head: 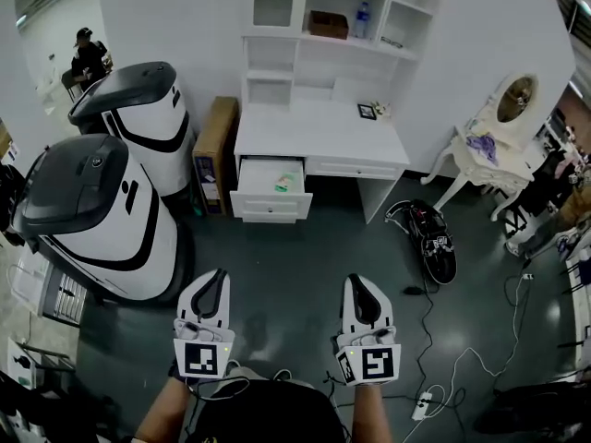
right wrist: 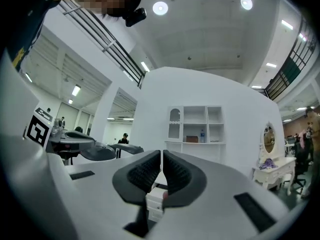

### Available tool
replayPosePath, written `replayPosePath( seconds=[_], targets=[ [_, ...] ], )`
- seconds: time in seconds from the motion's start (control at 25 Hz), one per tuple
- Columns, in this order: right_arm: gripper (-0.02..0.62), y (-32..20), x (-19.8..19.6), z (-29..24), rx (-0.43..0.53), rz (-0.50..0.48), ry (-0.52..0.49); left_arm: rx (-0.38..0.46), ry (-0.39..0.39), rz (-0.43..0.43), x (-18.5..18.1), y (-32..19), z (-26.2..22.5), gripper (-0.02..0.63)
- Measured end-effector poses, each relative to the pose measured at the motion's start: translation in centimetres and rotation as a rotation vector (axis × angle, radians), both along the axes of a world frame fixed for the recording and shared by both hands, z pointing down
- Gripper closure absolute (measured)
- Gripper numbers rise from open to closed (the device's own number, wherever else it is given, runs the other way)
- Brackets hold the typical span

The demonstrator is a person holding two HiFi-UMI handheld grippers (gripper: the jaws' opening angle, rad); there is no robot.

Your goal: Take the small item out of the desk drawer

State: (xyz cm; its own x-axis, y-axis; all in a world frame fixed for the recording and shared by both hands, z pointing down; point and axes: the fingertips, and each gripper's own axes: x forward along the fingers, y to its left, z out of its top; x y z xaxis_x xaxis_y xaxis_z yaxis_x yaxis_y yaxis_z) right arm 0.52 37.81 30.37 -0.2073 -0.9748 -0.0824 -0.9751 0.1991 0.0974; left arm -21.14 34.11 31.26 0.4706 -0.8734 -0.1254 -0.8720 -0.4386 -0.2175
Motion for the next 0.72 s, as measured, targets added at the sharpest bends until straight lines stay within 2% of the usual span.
replayPosePath(
  seconds=[0.04,0.12,0.16,0.24,0.32,0.4,0.44,0.52,0.56,0.72],
  targets=[
    [0.559,0.0,0.6,0.1,0.003,0.001,-0.003,0.024,-0.06,-0.005,0.1,-0.1,0.1,0.566],
    [0.545,0.1,2.0,0.2,-0.001,-0.001,-0.003,0.094,-0.228,0.006,0.6,-0.1,0.0,0.529],
    [0.531,0.2,2.5,0.2,-0.005,-0.006,0.001,0.103,-0.252,0.004,0.8,-0.1,0.0,0.501],
    [0.486,0.1,3.0,0.2,-0.008,-0.02,0.008,0.095,-0.22,-0.015,0.6,-0.2,0.0,0.435],
    [0.453,-0.2,2.9,0.4,-0.008,-0.036,0.013,0.064,-0.17,-0.04,0.1,-0.3,0.4,0.411],
    [0.444,0.0,3.2,0.6,-0.017,-0.05,0.03,0.053,-0.18,-0.031,0.5,-0.1,1.0,0.354],
    [0.432,0.1,3.6,0.6,-0.024,-0.054,0.045,0.036,-0.151,-0.025,0.9,-0.1,1.4,0.33],
    [0.411,0.1,3.9,0.6,-0.041,-0.06,0.067,-0.029,-0.041,-0.029,1.4,-0.2,2.0,0.302],
    [0.396,0.0,4.0,0.7,-0.048,-0.062,0.066,-0.049,-0.018,-0.033,1.5,-0.4,2.2,0.291],
    [0.321,-0.6,5.3,2.2,-0.083,-0.082,0.03,-0.046,-0.043,-0.053,2.8,-1.0,2.1,0.267]
  ],
)
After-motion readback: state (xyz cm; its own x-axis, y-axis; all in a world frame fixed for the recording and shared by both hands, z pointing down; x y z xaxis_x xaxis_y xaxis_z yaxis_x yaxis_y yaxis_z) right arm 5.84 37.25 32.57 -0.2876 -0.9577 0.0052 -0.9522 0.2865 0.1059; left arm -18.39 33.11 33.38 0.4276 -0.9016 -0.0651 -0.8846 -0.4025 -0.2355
